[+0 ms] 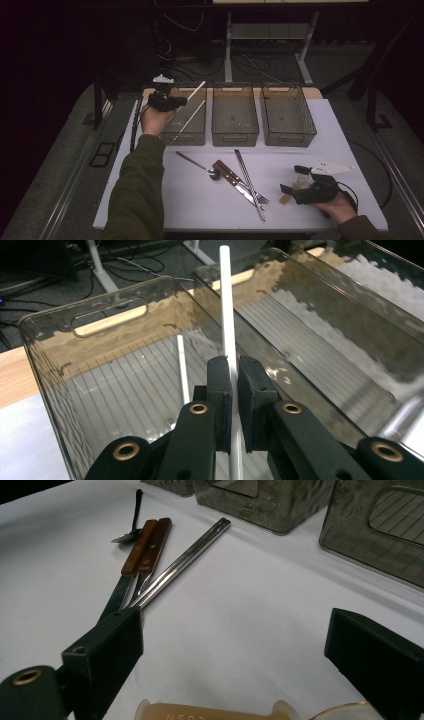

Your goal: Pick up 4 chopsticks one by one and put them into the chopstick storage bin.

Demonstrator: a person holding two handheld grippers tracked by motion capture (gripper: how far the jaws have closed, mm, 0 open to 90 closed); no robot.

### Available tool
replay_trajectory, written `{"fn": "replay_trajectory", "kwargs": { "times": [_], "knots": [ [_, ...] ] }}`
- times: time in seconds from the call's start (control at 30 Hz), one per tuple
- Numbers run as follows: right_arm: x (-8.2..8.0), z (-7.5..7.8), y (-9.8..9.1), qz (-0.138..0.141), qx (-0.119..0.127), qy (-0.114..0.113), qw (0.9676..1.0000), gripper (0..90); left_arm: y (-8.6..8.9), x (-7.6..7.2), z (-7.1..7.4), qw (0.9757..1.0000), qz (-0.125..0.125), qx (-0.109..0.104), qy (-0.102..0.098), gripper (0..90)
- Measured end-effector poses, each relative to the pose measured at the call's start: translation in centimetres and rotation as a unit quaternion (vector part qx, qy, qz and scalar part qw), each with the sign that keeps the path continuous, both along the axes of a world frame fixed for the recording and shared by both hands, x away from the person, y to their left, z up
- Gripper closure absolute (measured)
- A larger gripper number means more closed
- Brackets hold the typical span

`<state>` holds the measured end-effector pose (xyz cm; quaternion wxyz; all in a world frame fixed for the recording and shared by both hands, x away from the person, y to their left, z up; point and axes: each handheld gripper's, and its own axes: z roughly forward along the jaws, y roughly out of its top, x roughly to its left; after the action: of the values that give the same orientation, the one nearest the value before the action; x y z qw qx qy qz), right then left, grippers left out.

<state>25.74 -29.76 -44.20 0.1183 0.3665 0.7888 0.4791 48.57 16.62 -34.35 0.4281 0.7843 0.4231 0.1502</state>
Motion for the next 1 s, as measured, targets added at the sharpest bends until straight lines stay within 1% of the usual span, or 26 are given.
{"fn": "replay_trajectory", "kwargs": {
  "times": [0.07,0.2,0.27,0.33,0.4,0.43,0.47,0.5,0.63,0.67,0.7,0.73,0.77,0.8,0.83,0.87,0.93,1.0],
  "knots": [
    [0.0,0.0,0.0,0.000,0.002,0.000,1.0000,8.8,-0.2,0.8,-0.2,1.0000,0.002,0.008,0.004,84.3],
    [0.0,0.0,-0.1,0.000,0.003,0.002,1.0000,8.7,-0.8,2.1,-0.8,0.9998,0.011,0.014,0.010,84.3],
    [0.0,0.0,-0.1,0.000,0.003,0.002,1.0000,8.8,-1.0,2.7,-1.3,0.9996,0.018,0.017,0.016,84.3],
    [0.0,0.0,-0.1,-0.001,0.004,0.002,1.0000,8.7,-1.1,3.1,-1.8,0.9993,0.027,0.015,0.020,84.2],
    [0.0,0.0,-0.1,0.000,0.005,0.003,1.0000,8.8,-1.2,3.5,-2.4,0.9989,0.035,0.018,0.026,84.2],
    [0.0,0.0,-0.1,0.000,0.005,0.003,1.0000,8.7,-1.3,3.7,-2.8,0.9984,0.040,0.024,0.032,84.2],
    [0.0,0.0,-0.1,0.000,0.005,0.002,1.0000,8.7,-1.4,3.8,-3.2,0.9981,0.043,0.026,0.036,84.2],
    [0.0,0.0,-0.1,0.000,0.005,0.002,1.0000,8.7,-1.5,4.0,-3.5,0.9978,0.043,0.031,0.040,84.2],
    [-0.1,0.0,-0.1,0.001,0.007,0.002,1.0000,8.8,-1.9,4.3,-4.2,0.9971,0.047,0.038,0.046,84.0],
    [-0.1,0.0,-0.1,0.001,0.007,0.002,1.0000,8.7,-2.0,4.3,-4.3,0.9965,0.055,0.043,0.047,83.7],
    [-0.1,0.0,-0.1,0.001,0.006,0.002,1.0000,8.8,-2.0,4.3,-4.4,0.9961,0.056,0.048,0.047,83.0],
    [0.0,0.0,-0.1,0.002,0.006,0.003,1.0000,8.8,-2.1,4.3,-4.5,0.9962,0.057,0.048,0.044,80.0],
    [0.0,0.0,-0.1,0.002,0.006,0.003,1.0000,8.8,-2.1,4.2,-4.5,0.9959,0.059,0.053,0.042,74.1],
    [0.0,0.0,-0.1,0.003,0.006,0.002,1.0000,8.7,-2.1,4.2,-4.4,0.9960,0.057,0.056,0.040,70.7],
    [0.0,0.0,-0.1,0.003,0.005,0.002,1.0000,8.8,-2.1,4.0,-4.3,0.9962,0.057,0.055,0.036,68.3],
    [0.0,0.0,-0.1,0.003,0.005,0.002,1.0000,8.7,-2.0,3.9,-4.1,0.9965,0.058,0.051,0.031,65.8],
    [0.0,0.0,0.0,0.003,0.004,0.001,1.0000,8.8,-1.8,3.5,-3.8,0.9976,0.053,0.036,0.028,61.4],
    [0.0,0.0,0.0,0.003,0.004,0.001,1.0000,8.7,-1.7,3.0,-3.5,0.9981,0.044,0.036,0.024,56.9]
  ]
}}
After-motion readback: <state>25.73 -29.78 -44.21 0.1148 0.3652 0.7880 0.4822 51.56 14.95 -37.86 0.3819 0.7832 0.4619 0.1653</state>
